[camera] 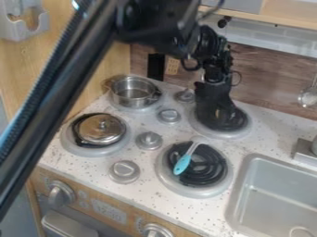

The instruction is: Move the yellow object to the bottom right burner

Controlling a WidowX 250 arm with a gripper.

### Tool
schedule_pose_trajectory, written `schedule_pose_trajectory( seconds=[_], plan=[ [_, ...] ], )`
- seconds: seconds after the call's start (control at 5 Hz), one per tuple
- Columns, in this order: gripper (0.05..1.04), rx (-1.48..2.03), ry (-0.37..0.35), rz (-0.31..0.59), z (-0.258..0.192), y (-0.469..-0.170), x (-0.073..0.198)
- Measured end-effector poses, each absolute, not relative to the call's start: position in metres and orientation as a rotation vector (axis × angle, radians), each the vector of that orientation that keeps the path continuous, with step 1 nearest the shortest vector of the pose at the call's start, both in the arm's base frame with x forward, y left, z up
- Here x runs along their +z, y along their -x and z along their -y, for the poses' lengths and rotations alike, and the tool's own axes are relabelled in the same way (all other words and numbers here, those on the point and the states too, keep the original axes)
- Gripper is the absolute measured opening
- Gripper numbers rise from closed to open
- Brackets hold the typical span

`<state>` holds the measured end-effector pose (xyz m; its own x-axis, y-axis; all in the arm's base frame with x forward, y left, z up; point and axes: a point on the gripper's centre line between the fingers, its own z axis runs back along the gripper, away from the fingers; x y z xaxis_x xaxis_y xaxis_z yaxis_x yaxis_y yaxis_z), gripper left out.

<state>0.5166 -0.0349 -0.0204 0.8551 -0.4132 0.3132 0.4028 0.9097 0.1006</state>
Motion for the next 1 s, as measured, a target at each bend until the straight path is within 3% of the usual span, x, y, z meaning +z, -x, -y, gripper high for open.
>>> schedule_pose_trajectory(
  seconds=[0.2, 0.6, 1.0],
  plan=[
    [0.999, -0.397, -0.063, 0.278, 0.018, -0.492, 0.002],
    [0.999, -0.312, -0.097, 0.120, -0.013, -0.427, 0.016],
    [0.999, -0.235, -0.064, 0.053, -0.027, -0.404, 0.018]
  ],
)
